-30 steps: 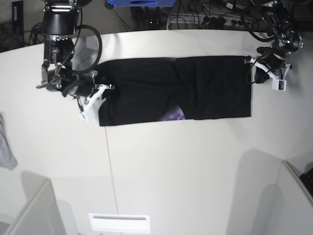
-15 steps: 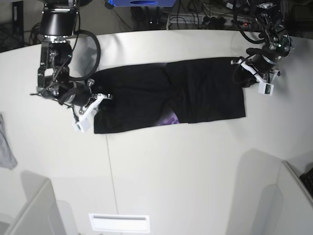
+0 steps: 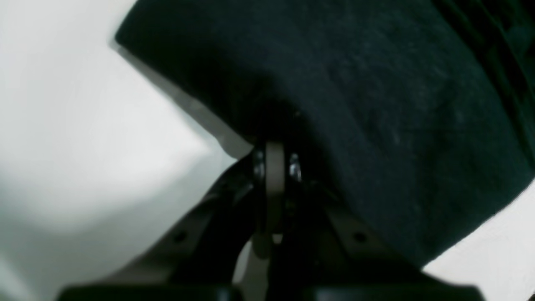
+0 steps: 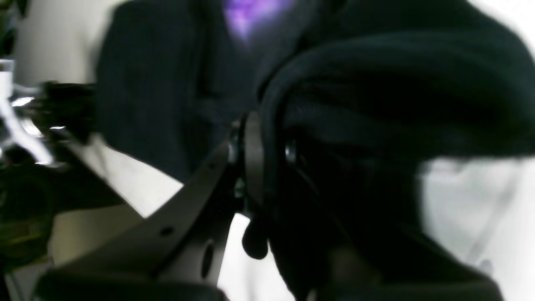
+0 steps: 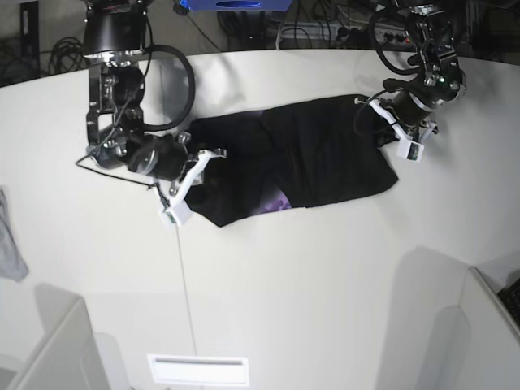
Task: Fold the T-shirt properly
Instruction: 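Lift the right gripper's end and fold it over toward the left gripper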
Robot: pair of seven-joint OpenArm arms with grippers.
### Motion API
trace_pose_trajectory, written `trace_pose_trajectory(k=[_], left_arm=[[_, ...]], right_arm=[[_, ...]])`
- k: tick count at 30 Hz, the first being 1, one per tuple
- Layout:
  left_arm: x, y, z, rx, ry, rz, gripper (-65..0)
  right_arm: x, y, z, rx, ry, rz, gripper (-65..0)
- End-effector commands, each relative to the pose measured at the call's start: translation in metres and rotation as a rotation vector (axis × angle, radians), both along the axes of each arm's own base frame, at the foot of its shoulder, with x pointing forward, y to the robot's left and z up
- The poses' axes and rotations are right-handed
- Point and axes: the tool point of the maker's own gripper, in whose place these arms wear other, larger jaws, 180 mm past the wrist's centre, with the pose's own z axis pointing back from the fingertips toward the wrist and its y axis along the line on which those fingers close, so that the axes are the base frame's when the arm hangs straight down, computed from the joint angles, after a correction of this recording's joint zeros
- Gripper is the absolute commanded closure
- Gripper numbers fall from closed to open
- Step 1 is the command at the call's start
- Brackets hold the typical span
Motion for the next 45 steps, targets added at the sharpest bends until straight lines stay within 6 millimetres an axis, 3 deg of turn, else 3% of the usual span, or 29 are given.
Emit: trace_pose_trajectory(k=[1, 13, 17, 20, 28, 32, 39, 45], left_arm=[[0.003, 0.002, 0.003, 0.024, 0.001, -0.02, 0.0], [0.009, 0.005, 0.003, 0.05, 0.04, -0.017, 0.0], [0.024, 0.006, 0.01, 0.05, 0.011, -0.015, 0.0], [0.039, 0.003, 0.019, 0.048, -0.023, -0.018, 0.0], [0.07, -0.027, 0.03, 0.034, -0.062, -0.047, 0.0], [0.077, -0.035, 0.035, 0.03, -0.076, -0.067, 0.0], [0.076, -0.031, 0.034, 0.037, -0.074, -0.062, 0.0], [0.073, -0.029, 0.032, 0.039, -0.067, -0.06, 0.0]], right_arm=[[0.01, 0.009, 0.019, 0.032, -0.063, 0.007, 0.0], [-0.005, 0.07, 0.035, 0.101, -0.117, 0.141, 0.0], [-0.005, 0.088, 0.043, 0.121, -0.151, 0.177, 0.0], [0.001, 0.092, 0.048, 0.133, -0.155, 0.149, 0.0], [0.014, 0.108, 0.068, 0.164, -0.185, 0.137, 0.0], [0.019, 0.117, 0.076, 0.188, -0.196, 0.136, 0.0], [0.027, 0.127, 0.059, 0.193, -0.129, 0.135, 0.0], [0.028, 0.142, 0.066, 0.217, -0.144, 0.152, 0.0]])
